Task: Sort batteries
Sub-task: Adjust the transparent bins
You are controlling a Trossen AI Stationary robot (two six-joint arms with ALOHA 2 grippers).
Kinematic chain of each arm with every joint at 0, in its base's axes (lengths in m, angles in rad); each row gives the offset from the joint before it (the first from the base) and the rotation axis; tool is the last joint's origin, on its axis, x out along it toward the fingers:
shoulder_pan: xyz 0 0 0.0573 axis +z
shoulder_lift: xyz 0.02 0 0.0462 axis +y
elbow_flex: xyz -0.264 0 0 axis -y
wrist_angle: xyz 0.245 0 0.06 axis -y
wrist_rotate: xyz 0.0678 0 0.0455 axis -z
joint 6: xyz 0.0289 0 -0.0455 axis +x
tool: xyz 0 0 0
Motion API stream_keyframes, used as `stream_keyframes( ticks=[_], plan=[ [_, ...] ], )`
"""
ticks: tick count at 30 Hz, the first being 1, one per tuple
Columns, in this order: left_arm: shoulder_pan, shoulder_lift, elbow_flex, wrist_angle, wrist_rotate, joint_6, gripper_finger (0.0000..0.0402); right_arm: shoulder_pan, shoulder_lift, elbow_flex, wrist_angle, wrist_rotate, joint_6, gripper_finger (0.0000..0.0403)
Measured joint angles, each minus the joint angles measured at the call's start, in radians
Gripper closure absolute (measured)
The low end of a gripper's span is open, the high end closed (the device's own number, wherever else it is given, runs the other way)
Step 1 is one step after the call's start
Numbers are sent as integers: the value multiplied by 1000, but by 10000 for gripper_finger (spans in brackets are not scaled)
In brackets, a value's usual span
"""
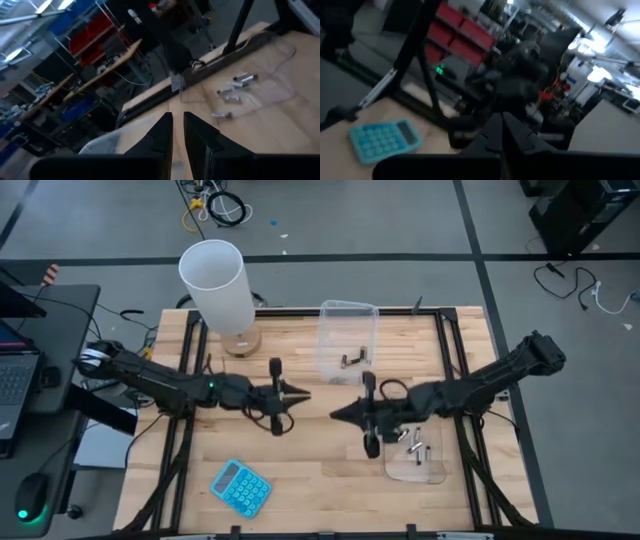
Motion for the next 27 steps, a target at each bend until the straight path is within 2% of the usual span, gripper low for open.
stream_keyframes(
  ticks=[2, 6, 14, 17, 23, 25, 27],
  plan=[
    [34, -24, 0, -35, 35, 2, 355, -29, -29, 0, 4, -41, -2, 403],
    [74, -82, 1, -104, 77, 2, 355, -44, -105, 0, -55, -48, -21, 403],
    [63, -273, 0, -348, 83, -70, 355, -37, -245, 0, -233, -52, -5, 403],
    [58, -344, 1, -410, 118, -99, 355, -31, -276, 0, -262, -52, -4, 403],
    [56, -468, -71, -372, 144, -113, 356, -15, -321, 0, -302, -50, 3, 403],
    [55, -508, -111, -353, 150, -127, 356, -5, -328, 0, -314, 5, 27, 403],
    [54, -540, -149, -326, 143, -155, 356, 3, -339, 0, -365, 121, 60, 403]
  ],
)
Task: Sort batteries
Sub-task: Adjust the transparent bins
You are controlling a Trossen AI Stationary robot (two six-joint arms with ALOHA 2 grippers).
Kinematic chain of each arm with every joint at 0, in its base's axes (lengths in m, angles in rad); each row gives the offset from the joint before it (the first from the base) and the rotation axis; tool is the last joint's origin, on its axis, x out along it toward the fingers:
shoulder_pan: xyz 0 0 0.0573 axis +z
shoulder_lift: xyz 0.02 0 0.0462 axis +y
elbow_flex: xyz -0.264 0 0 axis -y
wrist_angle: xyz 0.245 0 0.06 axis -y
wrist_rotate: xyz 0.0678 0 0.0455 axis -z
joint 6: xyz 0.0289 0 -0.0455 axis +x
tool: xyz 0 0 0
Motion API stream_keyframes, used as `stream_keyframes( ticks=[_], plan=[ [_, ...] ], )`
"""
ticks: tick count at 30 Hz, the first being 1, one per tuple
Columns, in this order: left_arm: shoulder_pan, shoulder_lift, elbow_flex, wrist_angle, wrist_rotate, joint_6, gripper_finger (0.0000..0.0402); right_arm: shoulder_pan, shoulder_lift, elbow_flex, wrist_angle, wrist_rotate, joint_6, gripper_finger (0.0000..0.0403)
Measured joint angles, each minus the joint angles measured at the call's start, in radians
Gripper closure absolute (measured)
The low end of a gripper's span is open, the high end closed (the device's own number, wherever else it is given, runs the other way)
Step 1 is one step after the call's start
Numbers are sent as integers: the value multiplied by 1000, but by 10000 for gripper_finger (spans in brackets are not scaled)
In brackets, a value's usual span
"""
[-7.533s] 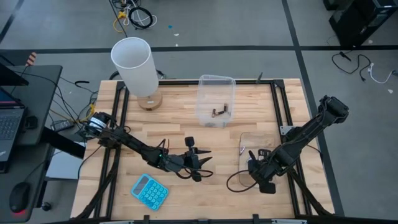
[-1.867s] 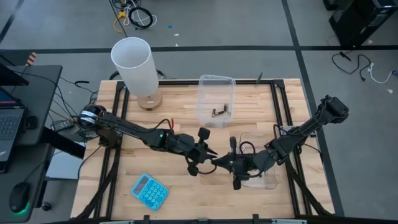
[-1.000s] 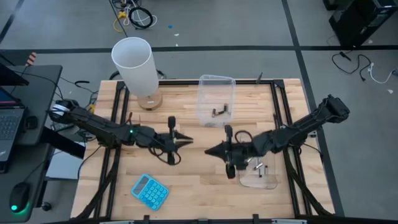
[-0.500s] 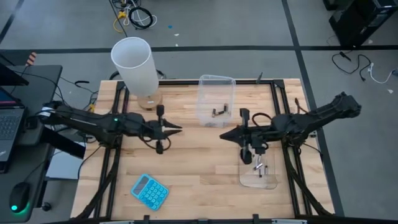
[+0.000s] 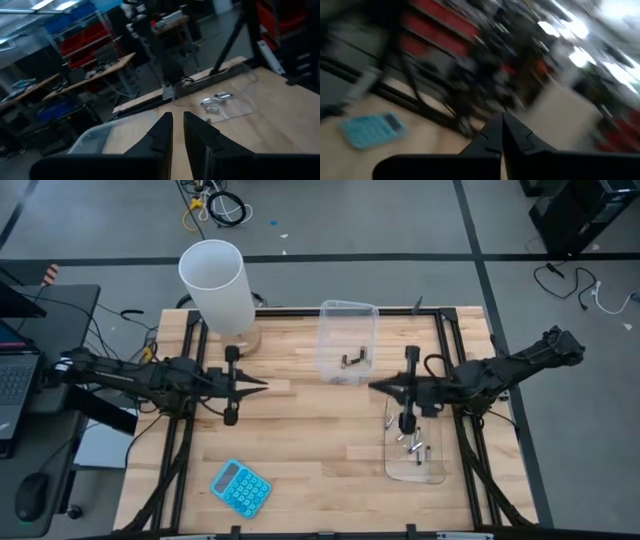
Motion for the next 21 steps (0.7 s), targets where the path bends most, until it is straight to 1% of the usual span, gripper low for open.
stream_keyframes(
  ticks=[2, 4, 6, 11, 12, 13, 16, 18, 21],
  plan=[
    [0, -19, -37, 29, -30, -28, 356, -1, -4, 0, -51, 134, 54, 403],
    [0, -18, -64, 76, -43, -49, 356, -19, -7, 0, -110, 212, 111, 403],
    [0, -10, -82, 102, -50, -55, 356, -58, -8, 0, -152, 217, 203, 403],
    [0, 37, -91, 167, -93, -58, 356, -182, 16, 0, -288, 173, 456, 403],
    [0, 47, -91, 189, -109, -61, 356, -212, 29, 0, -300, 158, 507, 403],
    [0, 55, -91, 203, -122, -63, 356, -247, 41, 0, -298, 118, 549, 403],
    [0, 86, -90, 252, -164, -65, 356, -340, 89, 0, -295, -67, 613, 403],
    [0, 103, -90, 251, -168, -73, 356, -382, 122, 0, -300, -158, 640, 403],
    [0, 134, -90, 252, -169, -100, 356, -423, 160, 0, -303, -211, 693, 403]
  ],
)
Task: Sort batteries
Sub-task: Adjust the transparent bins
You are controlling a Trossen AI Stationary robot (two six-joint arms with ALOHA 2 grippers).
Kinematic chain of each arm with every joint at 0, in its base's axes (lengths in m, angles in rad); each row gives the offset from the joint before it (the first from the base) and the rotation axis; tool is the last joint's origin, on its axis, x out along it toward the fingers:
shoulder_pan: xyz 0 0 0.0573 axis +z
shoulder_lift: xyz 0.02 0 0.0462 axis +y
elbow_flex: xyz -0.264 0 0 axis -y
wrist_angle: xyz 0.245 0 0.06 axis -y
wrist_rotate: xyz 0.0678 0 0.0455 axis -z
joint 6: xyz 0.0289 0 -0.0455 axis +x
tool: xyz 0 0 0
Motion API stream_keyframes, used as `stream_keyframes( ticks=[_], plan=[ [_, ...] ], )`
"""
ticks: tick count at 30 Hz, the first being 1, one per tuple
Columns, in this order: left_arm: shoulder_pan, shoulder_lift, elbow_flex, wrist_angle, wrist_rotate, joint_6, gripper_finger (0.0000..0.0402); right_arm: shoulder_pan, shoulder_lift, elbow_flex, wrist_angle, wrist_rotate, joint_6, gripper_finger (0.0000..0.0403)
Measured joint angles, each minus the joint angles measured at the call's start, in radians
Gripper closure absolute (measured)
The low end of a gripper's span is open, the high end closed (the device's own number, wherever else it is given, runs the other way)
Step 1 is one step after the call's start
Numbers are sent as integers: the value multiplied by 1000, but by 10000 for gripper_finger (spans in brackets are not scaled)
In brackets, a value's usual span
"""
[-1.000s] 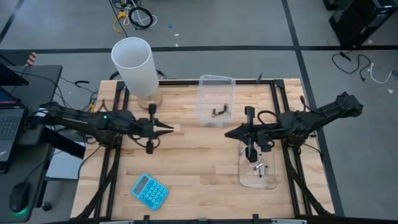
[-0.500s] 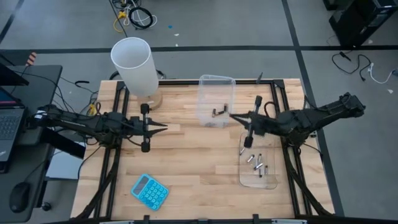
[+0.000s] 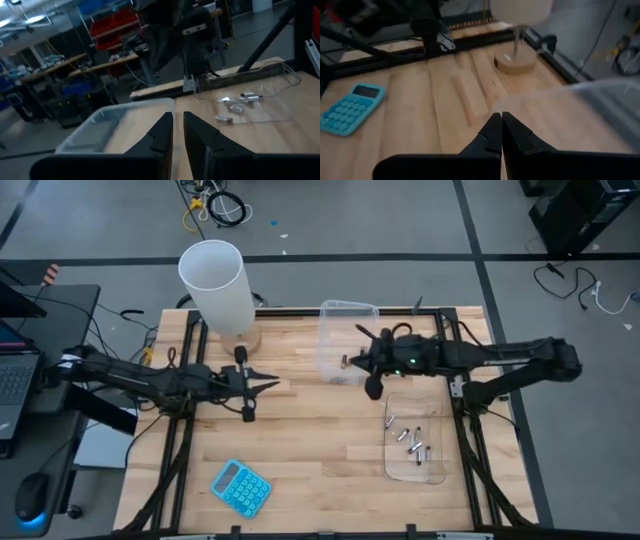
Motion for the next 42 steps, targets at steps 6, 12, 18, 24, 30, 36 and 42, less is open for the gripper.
stream_keyframes(
  ticks=[6, 12, 18, 24, 30, 36, 42],
  plan=[
    [0, 97, 0, 49, 0, -58, 356, -31, 61, 0, -108, -68, 120, 403],
    [-2, 244, 0, 187, 0, -54, 356, -23, 62, 0, -208, -56, 203, 403],
    [-2, 357, 1, 327, -1, -55, 356, 62, -18, 0, -317, -56, 282, 403],
    [-2, 461, 1, 444, -15, -55, 356, 171, -55, 0, -458, -37, 396, 403],
    [-2, 584, 39, 574, -14, -57, 355, 232, -54, 0, -567, 24, 492, 403],
    [-10, 755, 188, 572, -52, -41, 345, 272, -71, 5, -664, 0, 559, 403],
    [20, 825, 281, 497, -132, -24, 329, 358, -74, 18, -776, -31, 664, 403]
  ],
)
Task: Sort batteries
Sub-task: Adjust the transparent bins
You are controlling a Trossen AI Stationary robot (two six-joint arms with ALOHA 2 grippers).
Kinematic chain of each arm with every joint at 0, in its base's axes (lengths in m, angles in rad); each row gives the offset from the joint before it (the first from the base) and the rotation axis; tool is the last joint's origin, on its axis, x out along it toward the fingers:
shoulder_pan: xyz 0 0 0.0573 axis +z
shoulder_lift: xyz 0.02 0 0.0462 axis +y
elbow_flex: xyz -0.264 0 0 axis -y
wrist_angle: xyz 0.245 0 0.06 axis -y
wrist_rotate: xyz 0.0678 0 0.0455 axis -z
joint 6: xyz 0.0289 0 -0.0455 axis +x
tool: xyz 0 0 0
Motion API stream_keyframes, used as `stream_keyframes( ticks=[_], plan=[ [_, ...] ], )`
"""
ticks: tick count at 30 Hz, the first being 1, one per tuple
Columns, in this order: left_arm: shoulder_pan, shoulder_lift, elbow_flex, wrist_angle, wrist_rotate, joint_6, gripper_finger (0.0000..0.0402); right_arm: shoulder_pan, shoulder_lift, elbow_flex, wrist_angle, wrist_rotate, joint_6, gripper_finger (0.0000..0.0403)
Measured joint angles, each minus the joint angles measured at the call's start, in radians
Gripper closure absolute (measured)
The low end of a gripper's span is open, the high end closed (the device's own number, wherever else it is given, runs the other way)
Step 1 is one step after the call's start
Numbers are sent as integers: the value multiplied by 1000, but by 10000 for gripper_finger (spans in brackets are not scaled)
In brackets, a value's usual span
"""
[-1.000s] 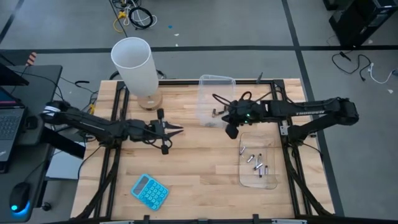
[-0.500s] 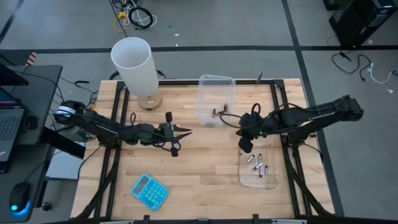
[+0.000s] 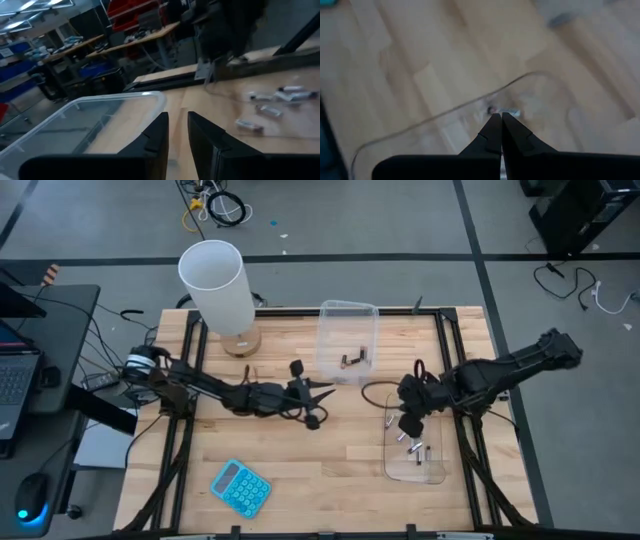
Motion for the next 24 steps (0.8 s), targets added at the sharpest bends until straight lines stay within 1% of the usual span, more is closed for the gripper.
stream_keyframes(
  ticks=[4, 8, 10, 15, 20, 24],
  plan=[
    [31, 15, 63, -126, -15, 45, 311, 67, 0, 0, -8, -17, 50, 403],
    [67, 32, 106, -224, -7, 26, 283, 114, 0, 0, -7, -17, 85, 403],
    [77, 40, 113, -223, 12, 25, 270, 131, 0, 1, -7, -7, 97, 403],
    [104, 41, 113, -248, 18, 45, 247, 159, 1, 1, -6, 25, 118, 403],
    [132, 41, 113, -265, 85, 59, 243, 168, 1, 1, -5, 36, 119, 403],
    [149, 41, 113, -280, 90, 112, 243, 168, 1, 1, -2, 39, 119, 403]
  ],
)
